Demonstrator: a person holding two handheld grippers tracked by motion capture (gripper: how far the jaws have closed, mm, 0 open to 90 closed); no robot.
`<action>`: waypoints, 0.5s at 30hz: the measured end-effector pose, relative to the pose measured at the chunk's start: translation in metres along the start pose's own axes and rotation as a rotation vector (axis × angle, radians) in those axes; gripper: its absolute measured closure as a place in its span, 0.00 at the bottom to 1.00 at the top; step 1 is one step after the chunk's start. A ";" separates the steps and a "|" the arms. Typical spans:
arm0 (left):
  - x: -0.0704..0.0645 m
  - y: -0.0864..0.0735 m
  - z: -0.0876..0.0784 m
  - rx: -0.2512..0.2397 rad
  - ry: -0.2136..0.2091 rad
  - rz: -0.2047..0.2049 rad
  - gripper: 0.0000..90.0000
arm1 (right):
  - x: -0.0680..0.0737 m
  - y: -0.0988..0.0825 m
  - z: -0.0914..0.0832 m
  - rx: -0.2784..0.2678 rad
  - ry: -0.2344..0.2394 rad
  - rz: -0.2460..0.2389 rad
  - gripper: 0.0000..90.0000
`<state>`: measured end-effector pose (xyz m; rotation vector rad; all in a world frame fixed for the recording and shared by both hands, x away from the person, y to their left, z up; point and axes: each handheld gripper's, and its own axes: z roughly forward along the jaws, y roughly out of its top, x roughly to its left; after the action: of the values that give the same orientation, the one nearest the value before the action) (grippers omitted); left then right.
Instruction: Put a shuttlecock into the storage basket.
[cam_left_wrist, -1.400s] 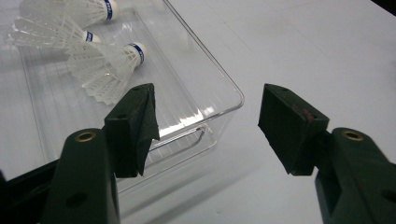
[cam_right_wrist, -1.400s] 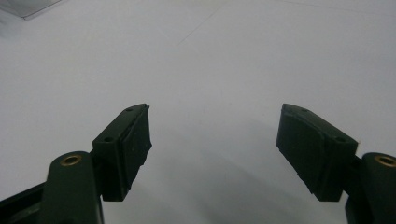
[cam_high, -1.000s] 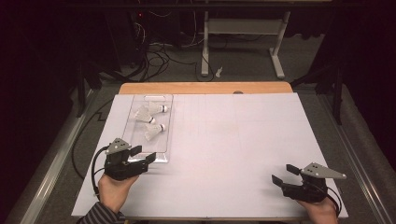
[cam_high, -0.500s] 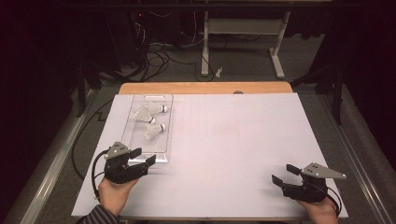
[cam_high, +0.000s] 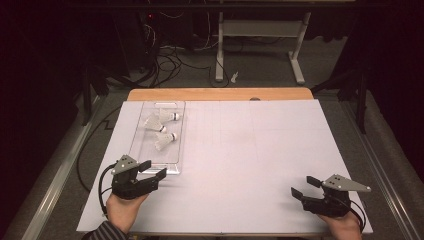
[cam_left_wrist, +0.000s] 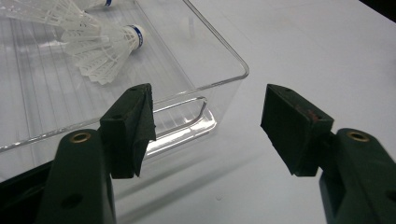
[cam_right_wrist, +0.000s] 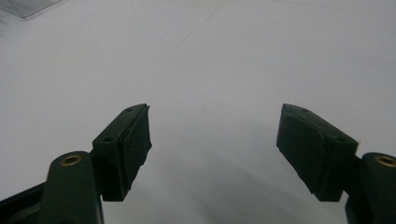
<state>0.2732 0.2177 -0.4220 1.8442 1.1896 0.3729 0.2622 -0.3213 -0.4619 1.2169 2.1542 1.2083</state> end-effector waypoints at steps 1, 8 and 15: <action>0.000 0.000 0.000 -0.002 -0.001 -0.003 0.39 | 0.000 0.000 0.000 0.000 0.000 0.000 0.29; 0.001 -0.004 0.001 -0.010 -0.002 -0.010 0.38 | 0.000 0.000 0.000 0.000 0.000 0.001 0.29; 0.002 -0.008 0.004 -0.017 0.013 -0.028 0.38 | 0.000 0.000 0.000 -0.001 0.000 0.001 0.29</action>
<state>0.2722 0.2189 -0.4306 1.8111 1.2162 0.3783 0.2621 -0.3213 -0.4618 1.2173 2.1533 1.2094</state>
